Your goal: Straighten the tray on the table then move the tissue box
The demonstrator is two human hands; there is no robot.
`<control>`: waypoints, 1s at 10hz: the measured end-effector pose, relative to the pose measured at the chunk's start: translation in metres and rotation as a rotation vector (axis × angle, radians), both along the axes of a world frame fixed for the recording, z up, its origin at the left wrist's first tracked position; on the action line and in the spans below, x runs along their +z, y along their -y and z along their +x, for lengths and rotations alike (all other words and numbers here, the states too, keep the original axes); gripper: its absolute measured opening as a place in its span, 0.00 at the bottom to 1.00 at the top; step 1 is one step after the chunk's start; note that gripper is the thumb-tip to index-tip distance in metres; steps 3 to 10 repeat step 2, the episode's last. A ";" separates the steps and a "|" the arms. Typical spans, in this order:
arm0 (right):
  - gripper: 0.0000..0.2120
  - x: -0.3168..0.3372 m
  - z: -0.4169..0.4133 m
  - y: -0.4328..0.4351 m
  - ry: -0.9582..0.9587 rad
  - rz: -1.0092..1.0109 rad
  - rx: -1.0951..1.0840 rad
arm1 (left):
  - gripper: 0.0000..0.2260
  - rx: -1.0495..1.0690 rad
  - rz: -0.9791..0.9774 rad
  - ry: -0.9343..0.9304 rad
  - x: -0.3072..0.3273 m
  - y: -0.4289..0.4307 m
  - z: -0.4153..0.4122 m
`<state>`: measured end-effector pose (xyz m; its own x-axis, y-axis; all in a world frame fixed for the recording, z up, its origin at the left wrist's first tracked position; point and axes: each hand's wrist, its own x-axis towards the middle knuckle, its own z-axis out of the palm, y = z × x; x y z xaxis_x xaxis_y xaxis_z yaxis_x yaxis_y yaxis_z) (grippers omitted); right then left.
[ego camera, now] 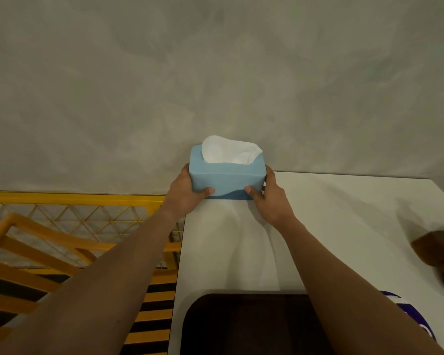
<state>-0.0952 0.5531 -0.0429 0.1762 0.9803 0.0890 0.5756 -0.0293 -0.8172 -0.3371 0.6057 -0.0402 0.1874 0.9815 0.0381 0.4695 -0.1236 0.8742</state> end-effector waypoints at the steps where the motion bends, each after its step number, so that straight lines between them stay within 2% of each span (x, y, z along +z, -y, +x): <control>1: 0.34 0.009 0.003 0.001 0.048 -0.041 0.022 | 0.45 -0.037 -0.074 -0.041 0.011 0.000 -0.007; 2: 0.35 0.023 0.009 0.006 0.135 -0.124 0.036 | 0.53 -0.003 -0.126 -0.142 0.029 0.012 -0.016; 10: 0.35 0.023 0.009 0.006 0.135 -0.124 0.036 | 0.53 -0.003 -0.126 -0.142 0.029 0.012 -0.016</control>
